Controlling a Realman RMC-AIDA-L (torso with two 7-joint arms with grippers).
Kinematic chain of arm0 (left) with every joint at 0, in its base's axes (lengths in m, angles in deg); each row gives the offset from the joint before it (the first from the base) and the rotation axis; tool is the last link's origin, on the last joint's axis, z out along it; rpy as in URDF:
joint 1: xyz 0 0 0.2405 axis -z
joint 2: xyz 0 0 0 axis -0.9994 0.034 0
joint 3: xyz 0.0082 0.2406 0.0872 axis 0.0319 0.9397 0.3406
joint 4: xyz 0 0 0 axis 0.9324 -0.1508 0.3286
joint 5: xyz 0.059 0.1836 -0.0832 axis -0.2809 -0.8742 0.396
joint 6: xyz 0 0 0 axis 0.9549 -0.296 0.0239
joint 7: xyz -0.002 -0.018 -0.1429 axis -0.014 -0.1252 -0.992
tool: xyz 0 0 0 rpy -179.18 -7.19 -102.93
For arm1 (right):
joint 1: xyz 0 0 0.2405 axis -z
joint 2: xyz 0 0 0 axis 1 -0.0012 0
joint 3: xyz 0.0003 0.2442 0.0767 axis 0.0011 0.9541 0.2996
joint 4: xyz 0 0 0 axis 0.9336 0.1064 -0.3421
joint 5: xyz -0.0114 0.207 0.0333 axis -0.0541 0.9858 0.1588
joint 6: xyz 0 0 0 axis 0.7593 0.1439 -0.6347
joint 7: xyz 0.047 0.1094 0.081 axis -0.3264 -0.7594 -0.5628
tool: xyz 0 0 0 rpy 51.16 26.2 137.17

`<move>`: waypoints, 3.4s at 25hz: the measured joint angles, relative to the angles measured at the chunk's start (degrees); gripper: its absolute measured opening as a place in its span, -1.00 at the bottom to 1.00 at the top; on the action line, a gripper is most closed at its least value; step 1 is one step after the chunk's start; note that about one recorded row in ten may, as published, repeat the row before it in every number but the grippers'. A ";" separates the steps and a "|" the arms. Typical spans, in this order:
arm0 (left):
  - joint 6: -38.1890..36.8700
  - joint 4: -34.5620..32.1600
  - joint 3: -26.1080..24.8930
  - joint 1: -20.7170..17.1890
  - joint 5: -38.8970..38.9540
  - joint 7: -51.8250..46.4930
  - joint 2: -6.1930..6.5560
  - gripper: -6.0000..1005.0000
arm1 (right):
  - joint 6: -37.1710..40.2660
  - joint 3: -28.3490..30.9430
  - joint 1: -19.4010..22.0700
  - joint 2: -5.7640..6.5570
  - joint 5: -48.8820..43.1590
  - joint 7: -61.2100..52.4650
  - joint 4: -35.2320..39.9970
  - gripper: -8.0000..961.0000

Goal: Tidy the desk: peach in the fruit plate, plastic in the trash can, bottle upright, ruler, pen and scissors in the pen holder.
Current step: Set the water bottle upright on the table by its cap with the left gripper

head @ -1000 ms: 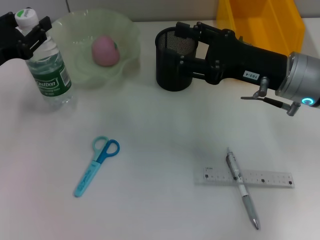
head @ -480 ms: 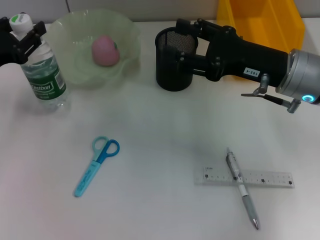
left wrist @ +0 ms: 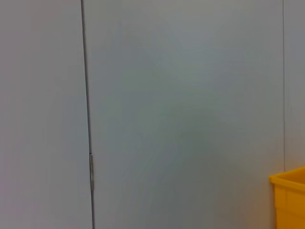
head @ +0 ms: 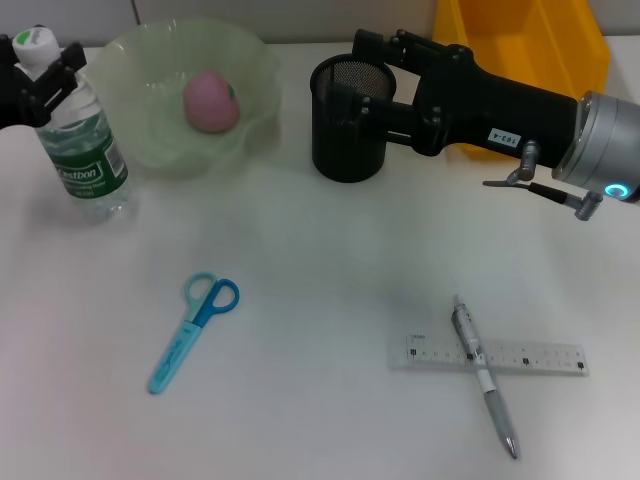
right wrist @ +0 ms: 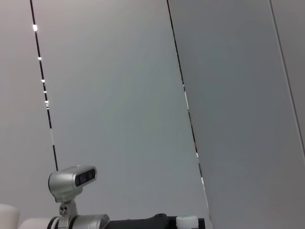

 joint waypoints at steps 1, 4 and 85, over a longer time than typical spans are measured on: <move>0.01 0.00 -0.02 0.06 0.10 -0.01 0.00 -0.09 | -0.02 -0.01 -0.01 0.00 0.00 0.00 -0.01 0.59; 0.07 0.00 -0.37 0.18 0.30 -0.02 -0.07 -0.09 | -0.05 -0.01 -0.01 0.00 0.00 0.02 -0.03 0.59; -2.72 8.26 -0.32 -0.35 6.25 10.69 -0.25 -0.08 | 0.15 -0.10 -0.02 -0.09 0.01 0.07 -0.91 0.56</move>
